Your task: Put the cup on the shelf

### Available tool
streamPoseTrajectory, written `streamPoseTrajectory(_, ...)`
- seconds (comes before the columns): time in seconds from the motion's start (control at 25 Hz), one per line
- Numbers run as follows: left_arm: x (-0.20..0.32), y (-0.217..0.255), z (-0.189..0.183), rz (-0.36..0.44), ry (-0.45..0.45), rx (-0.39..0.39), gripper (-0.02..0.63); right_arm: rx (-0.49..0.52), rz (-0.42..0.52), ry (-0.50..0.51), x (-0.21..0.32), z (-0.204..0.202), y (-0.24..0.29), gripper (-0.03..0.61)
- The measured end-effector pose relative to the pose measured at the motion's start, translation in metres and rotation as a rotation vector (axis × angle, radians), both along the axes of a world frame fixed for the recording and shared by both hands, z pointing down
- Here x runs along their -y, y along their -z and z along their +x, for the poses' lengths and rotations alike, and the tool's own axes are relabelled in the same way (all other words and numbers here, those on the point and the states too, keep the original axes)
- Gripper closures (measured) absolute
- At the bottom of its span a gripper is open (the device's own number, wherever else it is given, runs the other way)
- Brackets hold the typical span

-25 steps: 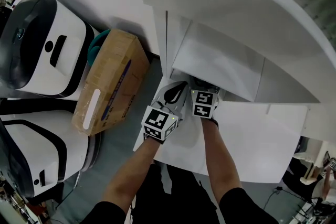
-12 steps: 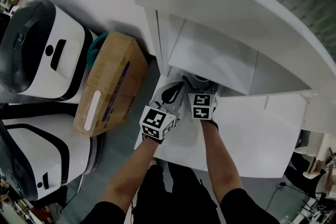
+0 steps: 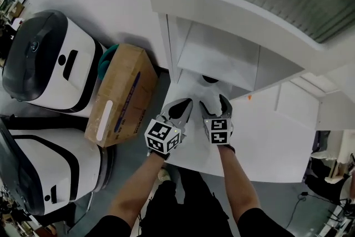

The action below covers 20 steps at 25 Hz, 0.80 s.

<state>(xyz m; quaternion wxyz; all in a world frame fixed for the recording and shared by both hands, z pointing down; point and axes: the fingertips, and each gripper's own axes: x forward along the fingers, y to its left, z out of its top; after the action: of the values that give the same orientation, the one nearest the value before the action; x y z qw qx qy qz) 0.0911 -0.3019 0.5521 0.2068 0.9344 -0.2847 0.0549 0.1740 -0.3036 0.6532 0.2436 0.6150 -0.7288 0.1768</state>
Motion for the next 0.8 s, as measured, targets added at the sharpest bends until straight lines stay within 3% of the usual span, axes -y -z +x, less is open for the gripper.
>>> streamPoseTrajectory(0.12, -0.033, 0.017, -0.009, -0.024, -0.056, 0.017, 0.609, 0.119, 0.027, 0.044, -0.04, -0.027, 0.041, 0.349)
streamPoseTrajectory(0.2, -0.053, 0.037, -0.017, -0.035, -0.08, -0.009, 0.609, 0.203, 0.063, 0.041, -0.058, -0.042, 0.076, 0.44)
streamPoseTrajectory(0.28, -0.069, 0.06, -0.025, -0.043, -0.082, -0.053, 0.609, 0.242, 0.104, 0.036, -0.071, -0.055, 0.11, 0.49)
streamPoseTrajectory(0.48, -0.103, 0.103, -0.045, -0.041, -0.076, -0.082, 0.609, 0.217, 0.178, 0.028, -0.102, -0.081, 0.175, 0.554)
streamPoseTrajectory(0.8, -0.15, 0.17, -0.084, 0.072, -0.031, -0.053, 0.609, 0.157, 0.256, -0.008, -0.158, -0.117, 0.238, 0.555)
